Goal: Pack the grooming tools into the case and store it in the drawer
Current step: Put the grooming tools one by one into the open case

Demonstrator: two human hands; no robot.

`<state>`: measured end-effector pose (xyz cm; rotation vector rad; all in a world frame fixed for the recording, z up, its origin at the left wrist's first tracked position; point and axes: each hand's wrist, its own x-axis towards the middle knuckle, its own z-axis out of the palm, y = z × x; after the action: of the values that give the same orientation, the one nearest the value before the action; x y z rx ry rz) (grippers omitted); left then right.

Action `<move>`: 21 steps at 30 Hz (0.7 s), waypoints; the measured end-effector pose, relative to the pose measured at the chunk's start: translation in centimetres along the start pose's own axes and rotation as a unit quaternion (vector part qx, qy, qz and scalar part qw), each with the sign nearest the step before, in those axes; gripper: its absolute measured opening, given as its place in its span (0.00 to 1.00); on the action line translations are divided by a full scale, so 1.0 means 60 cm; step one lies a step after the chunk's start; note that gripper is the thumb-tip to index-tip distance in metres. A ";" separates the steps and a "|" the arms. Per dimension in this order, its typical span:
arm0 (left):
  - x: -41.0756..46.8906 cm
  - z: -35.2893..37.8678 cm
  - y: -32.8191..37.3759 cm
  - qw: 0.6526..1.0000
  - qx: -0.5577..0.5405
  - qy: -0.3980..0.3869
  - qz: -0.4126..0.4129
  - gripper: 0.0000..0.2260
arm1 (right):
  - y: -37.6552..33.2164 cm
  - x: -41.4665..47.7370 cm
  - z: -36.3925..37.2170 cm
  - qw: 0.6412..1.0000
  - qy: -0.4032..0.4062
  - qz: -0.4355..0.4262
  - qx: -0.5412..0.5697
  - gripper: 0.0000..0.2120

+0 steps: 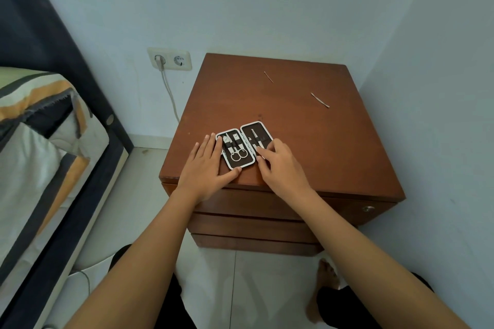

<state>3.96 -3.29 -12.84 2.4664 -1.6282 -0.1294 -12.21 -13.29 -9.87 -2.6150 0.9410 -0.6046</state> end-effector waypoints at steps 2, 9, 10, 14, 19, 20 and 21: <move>0.000 0.001 -0.001 1.000 -0.004 0.001 0.000 0.46 | 0.008 -0.009 0.001 1.000 0.014 -0.021 -0.018 0.12; -0.001 0.001 -0.001 1.000 -0.004 0.003 0.001 0.45 | 0.017 0.016 0.007 0.999 -0.006 -0.042 -0.030 0.14; -0.001 0.002 -0.002 1.000 -0.003 0.003 0.001 0.45 | 0.025 0.022 0.006 0.999 0.007 -0.031 -0.007 0.14; 0.001 0.004 -0.006 1.000 0.006 0.006 0.003 0.44 | 0.093 0.060 -0.009 0.995 0.079 0.065 0.014 0.12; 0.000 0.007 -0.007 1.000 0.008 0.013 0.005 0.43 | 0.203 0.131 -0.036 0.983 0.013 0.173 -0.066 0.22; 0.001 0.007 -0.008 1.000 0.010 0.014 0.006 0.43 | 0.219 0.147 -0.039 0.981 -0.007 0.181 -0.071 0.24; 0.001 0.007 -0.008 1.000 0.010 0.014 0.006 0.43 | 0.232 0.160 -0.041 0.979 -0.029 0.186 -0.077 0.25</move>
<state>4.37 -3.21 -13.38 2.4615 -1.6392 -0.0776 -14.09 -30.27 -10.66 -2.4695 1.4608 -0.3690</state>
